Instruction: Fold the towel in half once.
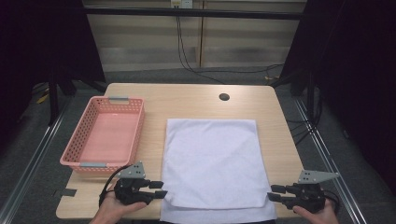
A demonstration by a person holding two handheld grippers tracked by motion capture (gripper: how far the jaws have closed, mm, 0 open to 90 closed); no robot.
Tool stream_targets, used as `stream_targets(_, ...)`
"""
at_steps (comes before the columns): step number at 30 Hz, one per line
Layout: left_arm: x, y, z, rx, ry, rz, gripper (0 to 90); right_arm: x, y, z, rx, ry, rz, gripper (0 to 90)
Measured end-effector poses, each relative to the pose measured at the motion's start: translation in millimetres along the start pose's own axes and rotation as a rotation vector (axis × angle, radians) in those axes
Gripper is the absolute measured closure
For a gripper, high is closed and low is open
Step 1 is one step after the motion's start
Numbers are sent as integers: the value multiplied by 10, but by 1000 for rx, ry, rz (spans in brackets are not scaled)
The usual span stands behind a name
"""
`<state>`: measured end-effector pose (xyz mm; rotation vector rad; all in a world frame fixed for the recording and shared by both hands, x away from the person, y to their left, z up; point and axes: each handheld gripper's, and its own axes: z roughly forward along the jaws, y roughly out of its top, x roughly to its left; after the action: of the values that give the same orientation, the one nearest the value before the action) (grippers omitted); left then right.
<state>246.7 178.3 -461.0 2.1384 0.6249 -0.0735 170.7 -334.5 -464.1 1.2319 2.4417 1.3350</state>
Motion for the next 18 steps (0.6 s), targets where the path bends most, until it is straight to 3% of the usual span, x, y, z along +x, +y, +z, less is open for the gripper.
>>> stream_targets(4, 164, 178, 236, 34, 50, -41, 592, -146, 118, 139, 4, -65, 7, 558)
stream_targets(7, 262, 316, 399, 38, 91, -13, 587, -267, 252, 269, 2, -95, 1, 547)
stream_targets(10, 415, 401, 515, 42, 121, -49, 587, -387, 402, 454, 23, -117, -11, 538)
stream_targets(13, 527, 413, 615, 54, 127, -52, 585, -472, 514, 686, 59, -151, -22, 514)
stream_targets(14, 559, 402, 646, 84, 122, -37, 579, -492, 532, 760, 69, -163, -32, 500)
stream_targets(16, 612, 353, 695, 109, 138, -58, 574, -525, 533, 905, 102, -206, -49, 477)
stream_targets(18, 602, 336, 696, 95, 144, -51, 578, -526, 518, 958, 108, -225, -85, 477)
